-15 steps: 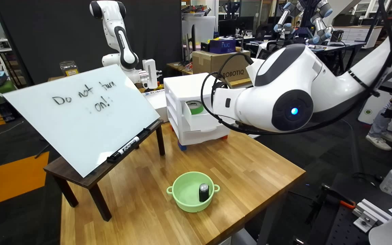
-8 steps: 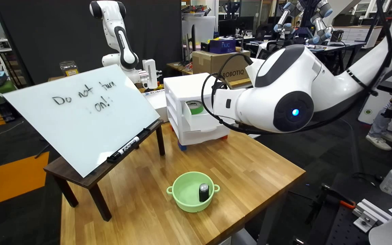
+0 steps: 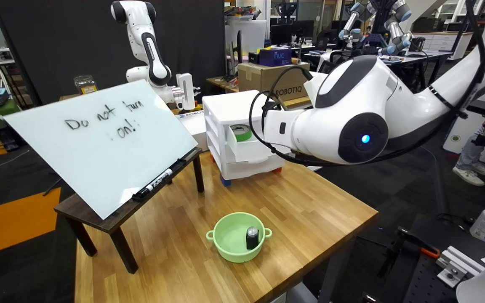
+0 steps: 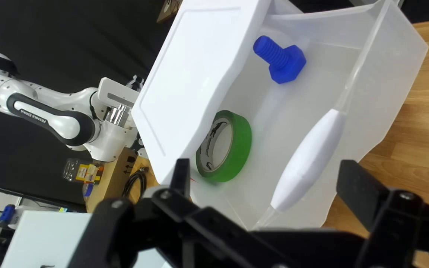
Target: Close the top drawer
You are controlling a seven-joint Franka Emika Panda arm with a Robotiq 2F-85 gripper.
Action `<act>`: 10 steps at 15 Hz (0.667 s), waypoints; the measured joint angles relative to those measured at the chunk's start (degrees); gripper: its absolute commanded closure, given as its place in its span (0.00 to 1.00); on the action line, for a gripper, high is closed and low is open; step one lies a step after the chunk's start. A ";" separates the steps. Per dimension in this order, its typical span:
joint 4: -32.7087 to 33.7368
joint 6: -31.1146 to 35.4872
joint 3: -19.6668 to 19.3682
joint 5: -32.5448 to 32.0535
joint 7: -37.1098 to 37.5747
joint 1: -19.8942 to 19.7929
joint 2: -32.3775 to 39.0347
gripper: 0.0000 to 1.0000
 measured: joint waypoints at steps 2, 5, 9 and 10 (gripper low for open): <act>0.00 0.00 0.00 0.00 0.00 0.00 0.00 0.00; 0.00 -0.02 0.01 0.08 0.00 0.02 0.00 0.00; -0.03 -0.25 0.02 0.11 -0.01 0.03 0.22 0.00; -0.03 -0.28 0.03 0.11 -0.01 0.03 0.38 0.00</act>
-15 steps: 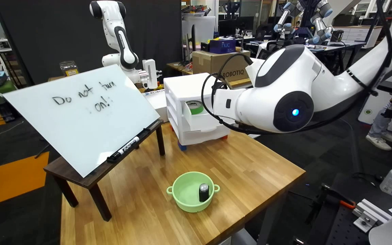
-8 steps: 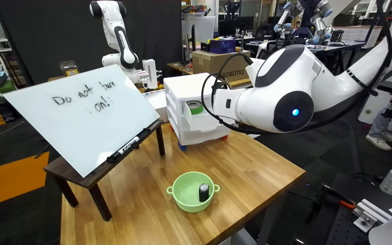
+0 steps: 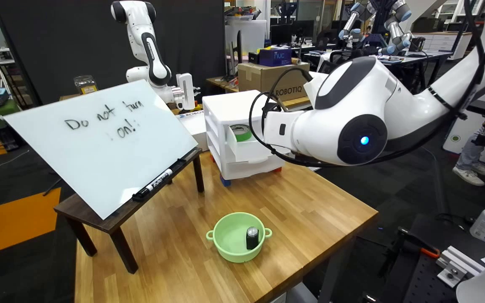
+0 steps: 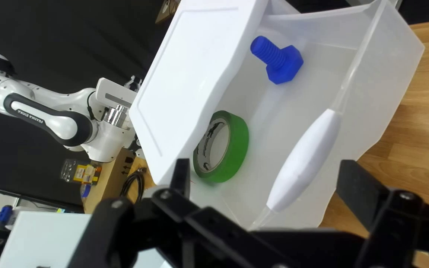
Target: Close the top drawer
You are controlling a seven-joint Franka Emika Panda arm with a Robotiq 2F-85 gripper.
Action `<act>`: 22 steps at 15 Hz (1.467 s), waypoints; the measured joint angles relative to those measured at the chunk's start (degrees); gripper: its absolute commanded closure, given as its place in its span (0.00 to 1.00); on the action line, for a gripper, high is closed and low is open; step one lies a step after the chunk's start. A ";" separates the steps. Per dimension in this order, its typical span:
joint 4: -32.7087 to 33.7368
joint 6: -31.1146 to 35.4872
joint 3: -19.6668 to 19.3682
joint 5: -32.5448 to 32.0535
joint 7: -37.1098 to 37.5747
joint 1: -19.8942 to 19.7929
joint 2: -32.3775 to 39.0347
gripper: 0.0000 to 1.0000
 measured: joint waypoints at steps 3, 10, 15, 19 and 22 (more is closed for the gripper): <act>0.00 -0.04 0.01 0.00 0.00 0.00 0.82 0.00; 0.04 -0.41 0.00 0.00 0.00 -0.03 1.66 0.25; 0.32 -0.59 -0.07 0.00 -0.08 -0.14 1.66 0.53; 0.34 -0.57 -0.40 -0.06 -0.09 -0.69 1.87 0.62; 0.34 -0.43 -1.05 -0.20 -0.09 -1.45 2.20 0.57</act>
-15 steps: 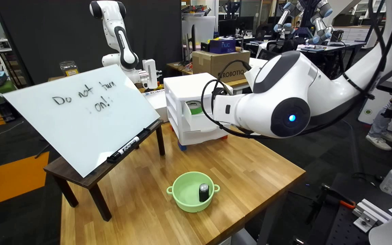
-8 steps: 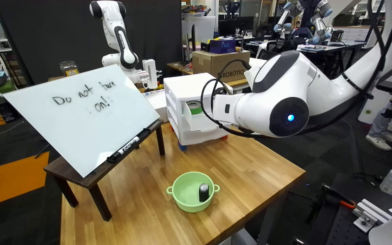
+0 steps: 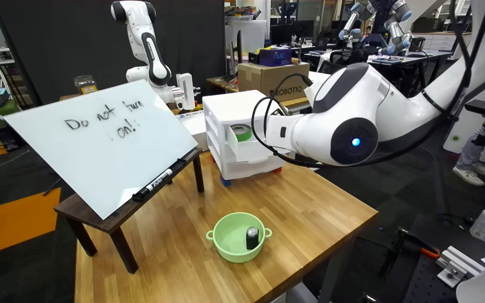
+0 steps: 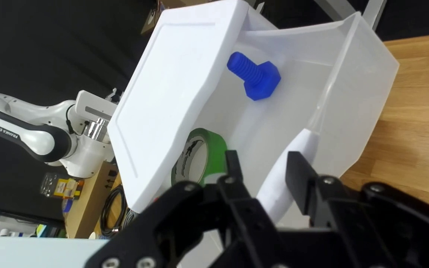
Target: Close the top drawer
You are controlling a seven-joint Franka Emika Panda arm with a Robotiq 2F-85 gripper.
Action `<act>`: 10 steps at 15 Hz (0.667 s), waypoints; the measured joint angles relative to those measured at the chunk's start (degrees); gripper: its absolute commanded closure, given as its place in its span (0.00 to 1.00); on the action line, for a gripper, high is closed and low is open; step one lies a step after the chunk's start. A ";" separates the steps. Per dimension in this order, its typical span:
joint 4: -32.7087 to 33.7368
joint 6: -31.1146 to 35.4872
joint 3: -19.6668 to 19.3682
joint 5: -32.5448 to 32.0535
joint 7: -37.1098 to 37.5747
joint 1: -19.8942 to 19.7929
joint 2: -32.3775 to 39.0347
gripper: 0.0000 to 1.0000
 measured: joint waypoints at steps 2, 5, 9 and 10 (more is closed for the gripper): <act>0.02 0.20 -0.62 -0.34 0.00 -0.49 0.00 0.51; 0.24 0.76 -1.55 -1.62 0.01 -1.28 0.00 0.55; 0.98 1.35 -2.35 -2.33 -0.03 -1.98 0.10 0.55; 1.30 1.39 -2.45 -2.34 -0.15 -2.05 0.22 0.53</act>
